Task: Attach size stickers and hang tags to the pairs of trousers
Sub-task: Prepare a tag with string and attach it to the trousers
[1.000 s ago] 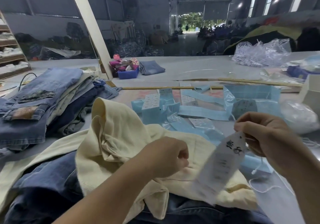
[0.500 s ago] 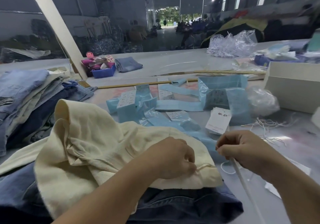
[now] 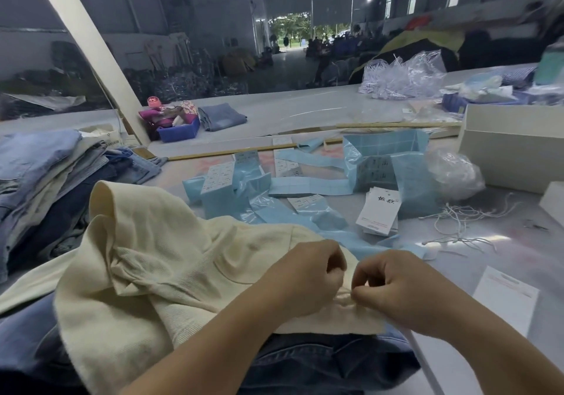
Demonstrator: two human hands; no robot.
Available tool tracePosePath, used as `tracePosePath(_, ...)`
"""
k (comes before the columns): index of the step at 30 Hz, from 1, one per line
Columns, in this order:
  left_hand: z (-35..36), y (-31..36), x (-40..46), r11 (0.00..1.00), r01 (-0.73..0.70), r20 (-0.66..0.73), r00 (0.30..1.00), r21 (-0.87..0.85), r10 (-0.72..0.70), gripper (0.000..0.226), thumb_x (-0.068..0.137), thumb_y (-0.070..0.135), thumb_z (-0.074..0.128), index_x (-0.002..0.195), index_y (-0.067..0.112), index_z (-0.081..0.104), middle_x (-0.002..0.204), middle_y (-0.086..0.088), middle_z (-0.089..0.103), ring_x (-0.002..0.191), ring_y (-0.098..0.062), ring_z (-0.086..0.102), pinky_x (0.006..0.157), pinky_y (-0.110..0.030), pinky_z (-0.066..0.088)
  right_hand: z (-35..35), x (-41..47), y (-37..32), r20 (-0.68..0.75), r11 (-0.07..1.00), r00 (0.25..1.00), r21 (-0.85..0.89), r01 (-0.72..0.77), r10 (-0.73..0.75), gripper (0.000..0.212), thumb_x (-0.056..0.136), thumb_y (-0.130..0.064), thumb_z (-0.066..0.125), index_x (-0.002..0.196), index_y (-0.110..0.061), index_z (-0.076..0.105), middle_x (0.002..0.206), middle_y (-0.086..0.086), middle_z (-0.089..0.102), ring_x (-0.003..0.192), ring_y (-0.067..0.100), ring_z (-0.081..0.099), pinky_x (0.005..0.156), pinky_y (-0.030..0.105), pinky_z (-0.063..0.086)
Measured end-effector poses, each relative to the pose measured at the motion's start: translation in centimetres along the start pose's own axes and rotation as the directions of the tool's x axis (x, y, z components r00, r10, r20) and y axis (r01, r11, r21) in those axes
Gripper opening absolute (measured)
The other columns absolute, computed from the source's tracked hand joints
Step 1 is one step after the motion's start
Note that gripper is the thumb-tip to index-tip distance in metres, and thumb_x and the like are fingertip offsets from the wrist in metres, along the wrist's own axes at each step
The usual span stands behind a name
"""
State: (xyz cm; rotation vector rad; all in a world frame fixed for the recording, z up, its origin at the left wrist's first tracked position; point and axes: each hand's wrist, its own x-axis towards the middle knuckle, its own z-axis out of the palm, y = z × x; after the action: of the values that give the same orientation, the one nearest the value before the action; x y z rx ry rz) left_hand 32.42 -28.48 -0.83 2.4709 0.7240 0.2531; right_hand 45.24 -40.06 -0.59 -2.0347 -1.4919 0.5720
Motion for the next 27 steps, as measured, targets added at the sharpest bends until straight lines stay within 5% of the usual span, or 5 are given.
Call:
tracePosePath(5, -0.3, -0.5, -0.3, 0.999, 0.027, 0.212, 0.977, 0.036, -0.034, 0.012, 0.080, 0.041, 0.070, 0.084, 0.030, 0.070, 0.085, 0.012, 0.067, 0.081, -0.003, 0.061, 0.072, -0.021, 0.050, 0.6, 0.2, 0.6, 0.065, 0.996, 0.996, -0.055, -0.064, 0.067, 0.018, 0.072, -0.031, 0.065, 0.058, -0.042, 0.064, 0.056, -0.026, 0.056, 0.053, 0.001, 0.049, 0.053, 0.018, 0.039)
tracePosePath(10, 0.2, 0.1, 0.5, 0.993, 0.097, 0.016, 0.995, 0.073, -0.099, 0.016, 0.086, 0.032, 0.064, 0.070, 0.029, 0.060, 0.076, 0.012, 0.061, 0.079, -0.009, 0.058, 0.065, -0.025, 0.044, 0.6, 0.4, 0.5, -0.039, 0.995, 0.998, -0.087, -0.050, 0.047, 0.020, 0.078, -0.038, 0.066, 0.059, -0.036, 0.063, 0.056, -0.012, 0.054, 0.055, 0.002, 0.048, 0.052, 0.016, 0.035)
tracePosePath(15, 0.6, 0.5, 0.3, 0.987, 0.088, -0.175, 0.978, -0.135, -0.111, 0.024, 0.086, 0.023, 0.062, 0.064, 0.028, 0.055, 0.073, 0.010, 0.059, 0.071, -0.005, 0.054, 0.063, -0.023, 0.041, 0.6, 1.3, -0.6, -0.203, 0.992, 0.978, -0.127, 0.012, -0.038, 0.012, 0.080, -0.033, 0.063, 0.071, -0.032, 0.071, 0.055, -0.012, 0.053, 0.059, 0.004, 0.051, 0.054, 0.018, 0.035)
tracePosePath(21, -1.2, -0.7, -0.1, 0.793, 0.171, 0.028, 0.981, -0.585, -0.191, 0.022, 0.089, 0.011, 0.060, 0.073, 0.014, 0.075, 0.070, 0.003, 0.067, 0.062, -0.002, 0.057, 0.062, -0.017, 0.046, 2.4, 1.8, -0.7, -0.366, 0.983, 0.925, -0.182, 0.035, -0.101, 0.016, 0.085, -0.028, 0.061, 0.079, -0.021, 0.074, 0.073, -0.004, 0.065, 0.073, 0.012, 0.057, 0.065, 0.032, 0.047)
tracePosePath(27, -1.3, -1.4, 0.0, 0.841, 0.200, 0.075, 0.979, -0.503, -0.188, 0.022, 0.084, -0.005, 0.062, 0.087, 0.010, 0.077, 0.072, -0.002, 0.069, 0.058, 0.001, 0.056, 0.060, -0.011, 0.046, 3.0, 1.8, -0.4, -0.355, 0.978, 0.927, -0.205, 0.047, -0.119, 0.013, 0.084, -0.027, 0.063, 0.081, -0.021, 0.074, 0.078, -0.005, 0.067, 0.075, 0.010, 0.058, 0.068, 0.030, 0.047)
